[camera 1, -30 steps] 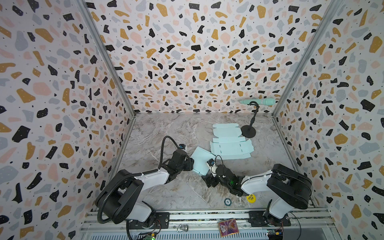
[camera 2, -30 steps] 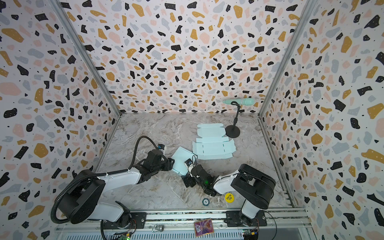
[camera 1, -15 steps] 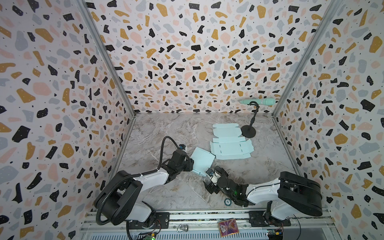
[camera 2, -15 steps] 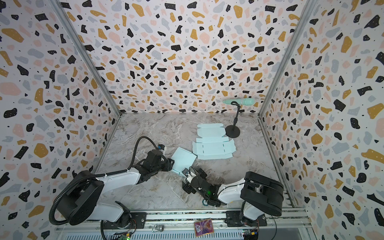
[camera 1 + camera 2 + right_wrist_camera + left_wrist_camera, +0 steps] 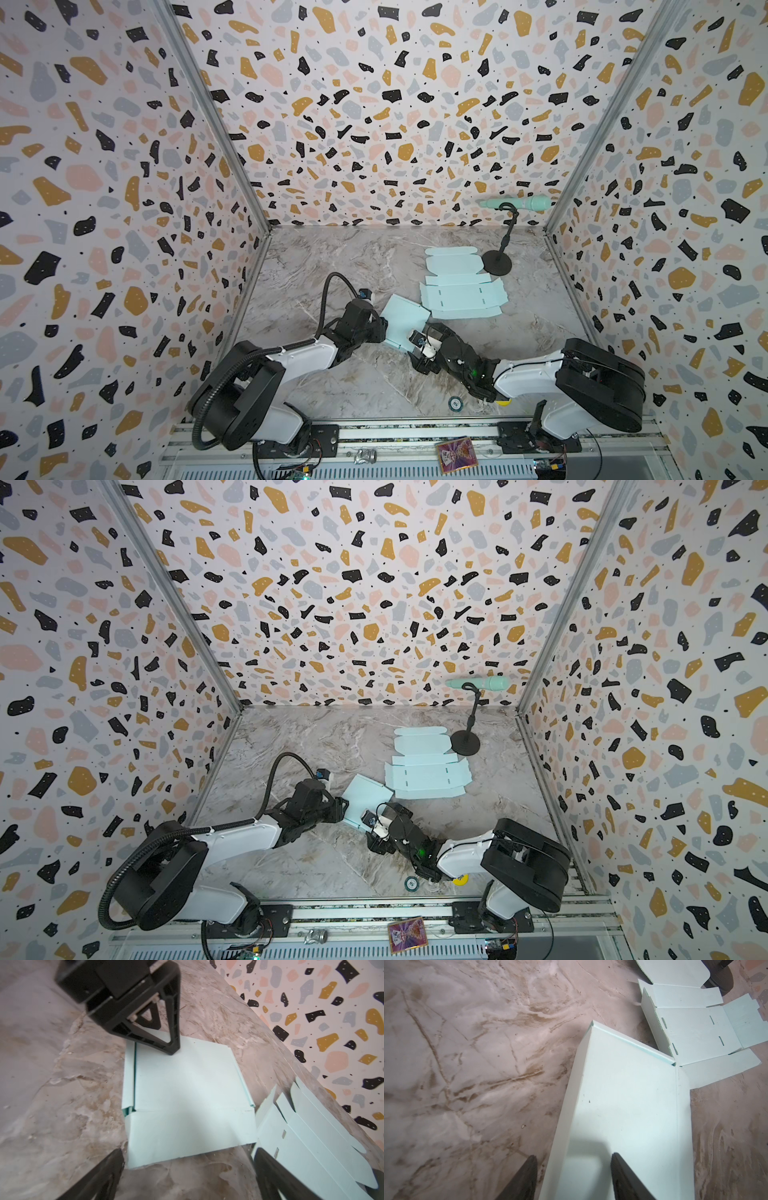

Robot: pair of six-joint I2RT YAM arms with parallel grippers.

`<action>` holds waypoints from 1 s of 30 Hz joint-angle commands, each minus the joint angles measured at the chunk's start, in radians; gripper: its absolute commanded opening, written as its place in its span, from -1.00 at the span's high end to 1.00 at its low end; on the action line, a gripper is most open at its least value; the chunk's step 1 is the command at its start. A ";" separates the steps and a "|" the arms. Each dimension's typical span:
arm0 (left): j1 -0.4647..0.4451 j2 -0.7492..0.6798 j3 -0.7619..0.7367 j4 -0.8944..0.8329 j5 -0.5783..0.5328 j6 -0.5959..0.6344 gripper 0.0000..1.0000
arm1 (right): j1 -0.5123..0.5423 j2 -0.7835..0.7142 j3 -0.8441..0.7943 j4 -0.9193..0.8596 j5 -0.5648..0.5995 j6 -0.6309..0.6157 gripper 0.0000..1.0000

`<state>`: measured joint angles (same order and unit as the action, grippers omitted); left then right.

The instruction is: Fold the paper box

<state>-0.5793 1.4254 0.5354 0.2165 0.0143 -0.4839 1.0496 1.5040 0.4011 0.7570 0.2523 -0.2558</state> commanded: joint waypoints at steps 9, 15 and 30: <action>-0.005 0.036 -0.008 -0.005 0.018 0.019 -0.14 | -0.016 0.066 0.084 0.023 -0.092 -0.051 -0.98; -0.004 0.045 -0.011 0.000 0.018 0.017 -0.14 | -0.017 0.103 0.108 0.013 -0.047 -0.097 -1.00; -0.004 0.049 -0.017 0.004 0.015 0.019 -0.12 | -0.017 0.131 0.123 0.021 -0.016 -0.105 -0.75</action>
<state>-0.5793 1.4517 0.5354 0.2649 0.0265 -0.4831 1.0351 1.6295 0.4923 0.7715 0.2173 -0.3576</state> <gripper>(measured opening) 0.563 0.876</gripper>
